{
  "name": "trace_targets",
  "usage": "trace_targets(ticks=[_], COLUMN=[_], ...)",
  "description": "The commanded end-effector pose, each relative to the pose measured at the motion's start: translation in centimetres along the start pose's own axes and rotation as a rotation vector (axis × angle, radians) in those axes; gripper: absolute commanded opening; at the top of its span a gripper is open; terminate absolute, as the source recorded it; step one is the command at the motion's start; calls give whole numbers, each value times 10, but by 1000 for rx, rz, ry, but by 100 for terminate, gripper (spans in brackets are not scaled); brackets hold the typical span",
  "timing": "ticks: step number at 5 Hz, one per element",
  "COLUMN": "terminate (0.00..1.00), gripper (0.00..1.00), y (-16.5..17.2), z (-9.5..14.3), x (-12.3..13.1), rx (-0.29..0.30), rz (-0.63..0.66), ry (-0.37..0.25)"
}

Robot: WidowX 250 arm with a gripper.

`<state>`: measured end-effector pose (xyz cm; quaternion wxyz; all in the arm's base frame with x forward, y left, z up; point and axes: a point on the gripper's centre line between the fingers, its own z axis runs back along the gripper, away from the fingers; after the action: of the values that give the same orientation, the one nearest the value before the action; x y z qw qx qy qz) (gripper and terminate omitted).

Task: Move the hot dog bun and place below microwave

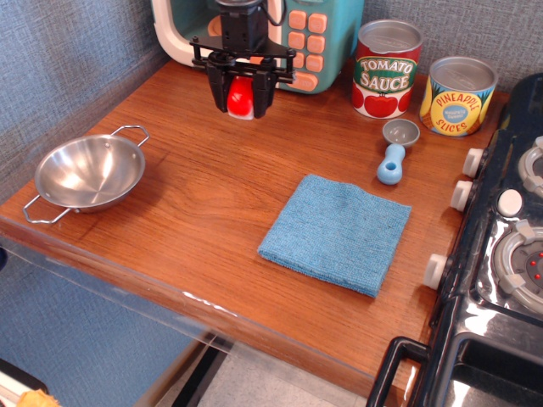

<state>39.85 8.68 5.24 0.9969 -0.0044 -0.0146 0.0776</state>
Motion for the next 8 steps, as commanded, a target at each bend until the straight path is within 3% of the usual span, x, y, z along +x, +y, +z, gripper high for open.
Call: trace_targets(ticks=[1, 3, 6, 7, 8], terminate=[0, 0, 0, 0, 0], gripper=[0, 0, 0, 100, 100], y=[59, 102, 107, 106, 100], z=[21, 14, -22, -15, 6], x=[7, 3, 14, 14, 13], rx=[76, 93, 34, 27, 44], rz=[-16, 47, -11, -26, -45], ry=[-116, -118, -59, -79, -130])
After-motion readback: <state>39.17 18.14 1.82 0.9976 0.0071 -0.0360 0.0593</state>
